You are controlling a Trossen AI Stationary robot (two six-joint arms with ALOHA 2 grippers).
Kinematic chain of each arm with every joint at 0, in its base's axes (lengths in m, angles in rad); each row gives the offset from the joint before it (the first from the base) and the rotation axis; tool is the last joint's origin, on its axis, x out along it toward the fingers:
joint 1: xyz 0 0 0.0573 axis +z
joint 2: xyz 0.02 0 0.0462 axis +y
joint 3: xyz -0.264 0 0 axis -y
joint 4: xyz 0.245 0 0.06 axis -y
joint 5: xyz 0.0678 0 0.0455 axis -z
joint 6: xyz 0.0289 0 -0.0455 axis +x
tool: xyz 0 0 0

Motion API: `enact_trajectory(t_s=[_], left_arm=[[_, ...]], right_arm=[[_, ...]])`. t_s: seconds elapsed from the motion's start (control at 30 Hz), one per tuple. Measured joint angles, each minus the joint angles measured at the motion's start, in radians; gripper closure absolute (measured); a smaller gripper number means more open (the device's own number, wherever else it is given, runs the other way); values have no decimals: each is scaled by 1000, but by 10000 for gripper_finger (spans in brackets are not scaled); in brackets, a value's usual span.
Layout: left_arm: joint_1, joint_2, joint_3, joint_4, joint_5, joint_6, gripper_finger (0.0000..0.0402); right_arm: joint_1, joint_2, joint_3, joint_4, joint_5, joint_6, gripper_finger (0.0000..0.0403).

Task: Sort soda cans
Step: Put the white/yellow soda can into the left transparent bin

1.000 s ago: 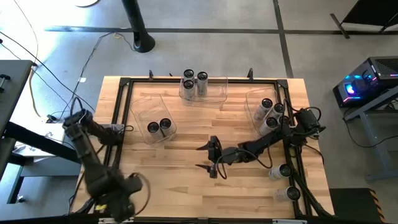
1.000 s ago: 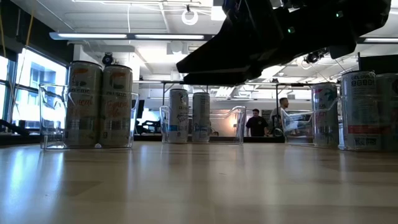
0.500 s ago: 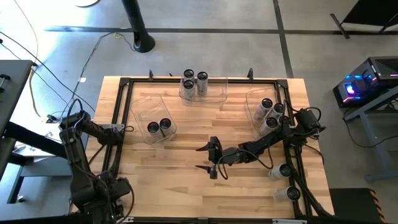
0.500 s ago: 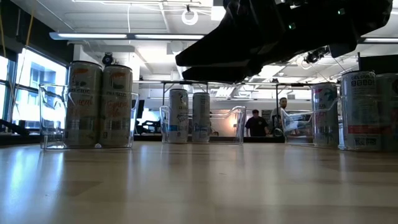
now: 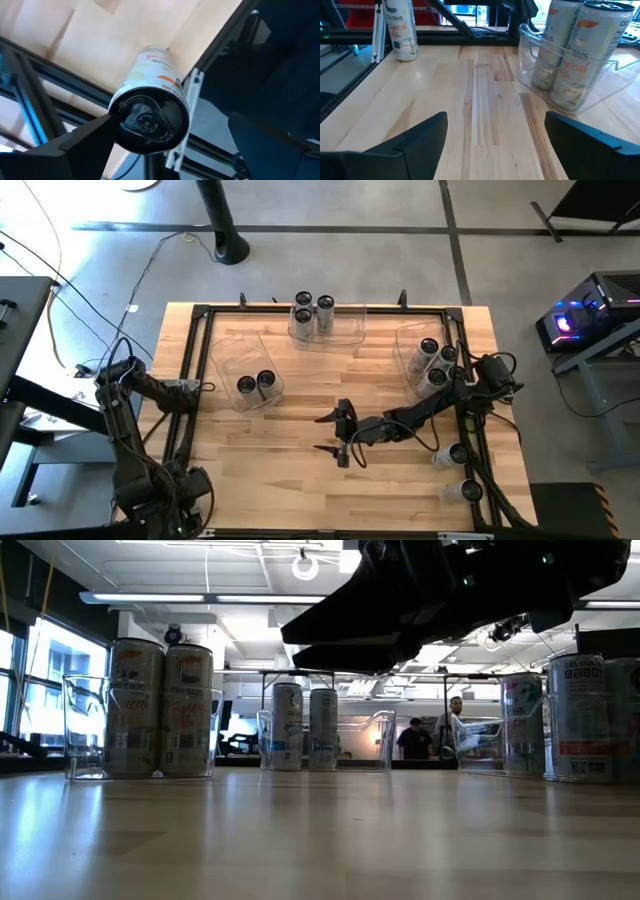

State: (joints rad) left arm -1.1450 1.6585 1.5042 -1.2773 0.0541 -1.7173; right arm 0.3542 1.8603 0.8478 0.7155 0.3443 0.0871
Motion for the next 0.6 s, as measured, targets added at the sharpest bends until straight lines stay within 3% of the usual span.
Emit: enact_trajectory(t_s=[0.23, 0.43, 0.6], left_arm=[[7, 3, 13, 0, -23, -6, 30], [29, 7, 46, 0, -158, 54, 30], [47, 7, 44, -6, -152, 89, 30]], right_arm=[[0, 0, 0, 0, 0, 1, 73], [0, 0, 0, 0, 0, 1, 73], [0, 0, 0, 0, 0, 1, 73]])
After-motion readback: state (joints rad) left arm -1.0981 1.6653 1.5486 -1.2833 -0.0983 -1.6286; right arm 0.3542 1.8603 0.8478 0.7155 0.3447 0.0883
